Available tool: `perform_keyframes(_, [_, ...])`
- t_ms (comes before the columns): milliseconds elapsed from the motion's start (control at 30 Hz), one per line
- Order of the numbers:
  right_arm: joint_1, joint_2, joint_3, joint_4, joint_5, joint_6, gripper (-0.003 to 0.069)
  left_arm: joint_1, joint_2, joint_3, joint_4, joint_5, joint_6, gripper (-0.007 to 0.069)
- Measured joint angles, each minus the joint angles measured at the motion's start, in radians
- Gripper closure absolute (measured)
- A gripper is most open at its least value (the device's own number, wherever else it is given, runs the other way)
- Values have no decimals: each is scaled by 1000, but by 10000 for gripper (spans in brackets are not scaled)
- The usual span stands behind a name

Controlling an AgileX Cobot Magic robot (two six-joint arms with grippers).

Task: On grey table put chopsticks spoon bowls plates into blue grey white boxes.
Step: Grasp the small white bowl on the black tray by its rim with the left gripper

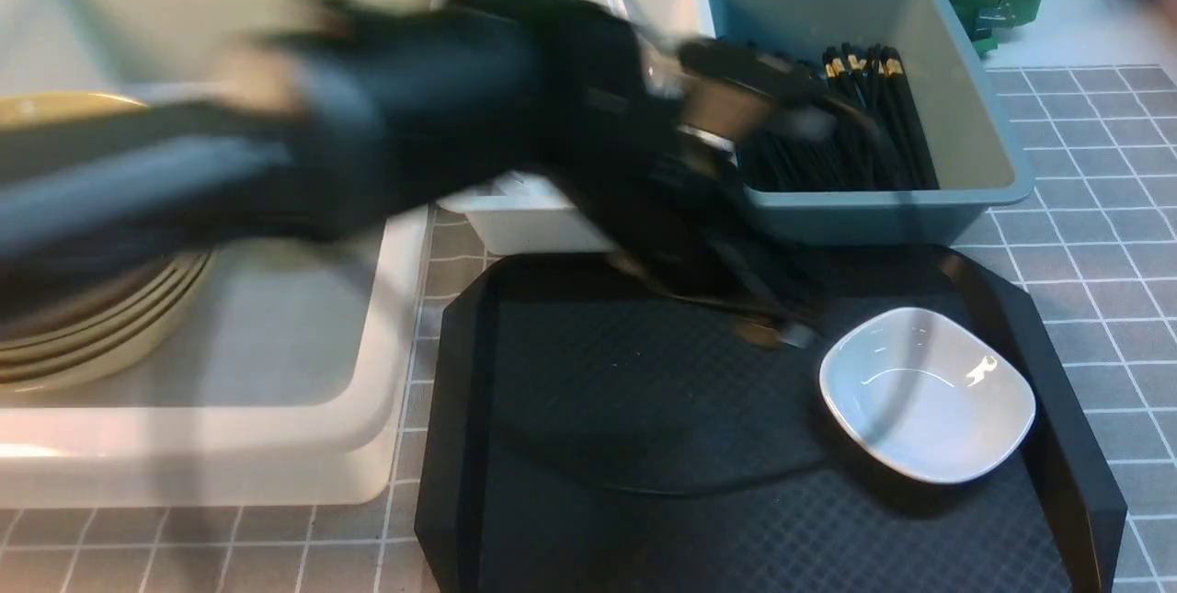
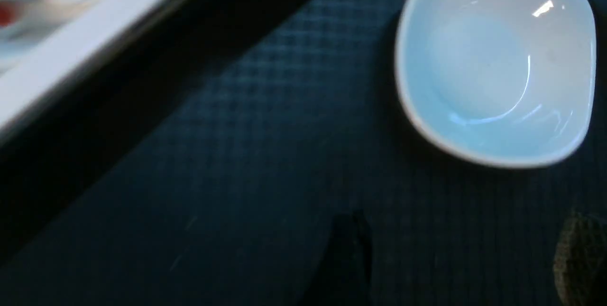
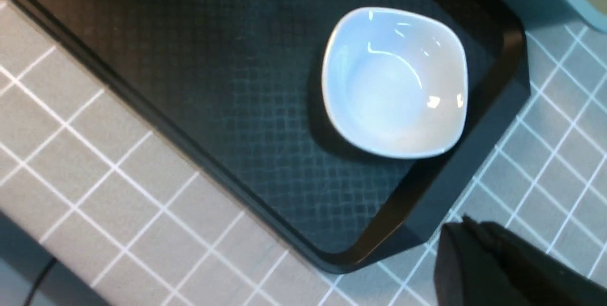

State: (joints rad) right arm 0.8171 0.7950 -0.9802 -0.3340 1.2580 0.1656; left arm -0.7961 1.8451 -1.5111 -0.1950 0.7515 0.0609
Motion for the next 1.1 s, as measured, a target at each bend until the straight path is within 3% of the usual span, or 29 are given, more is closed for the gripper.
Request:
perform_keyframes(333, [0, -88, 20, 1, 4, 21, 620, -85, 410, -378, 35, 34, -17, 132])
perform_keyframes(633, [0, -88, 20, 1, 4, -3, 619, -84, 483, -441, 116, 86, -94, 174])
perform_keyframes(967, [0, -88, 20, 1, 4, -25, 617, -84, 484, -448, 112, 116, -102, 319])
perform_keyframes(1100, [0, -88, 20, 1, 4, -25, 617, -81, 481, -458, 80, 115, -109, 510])
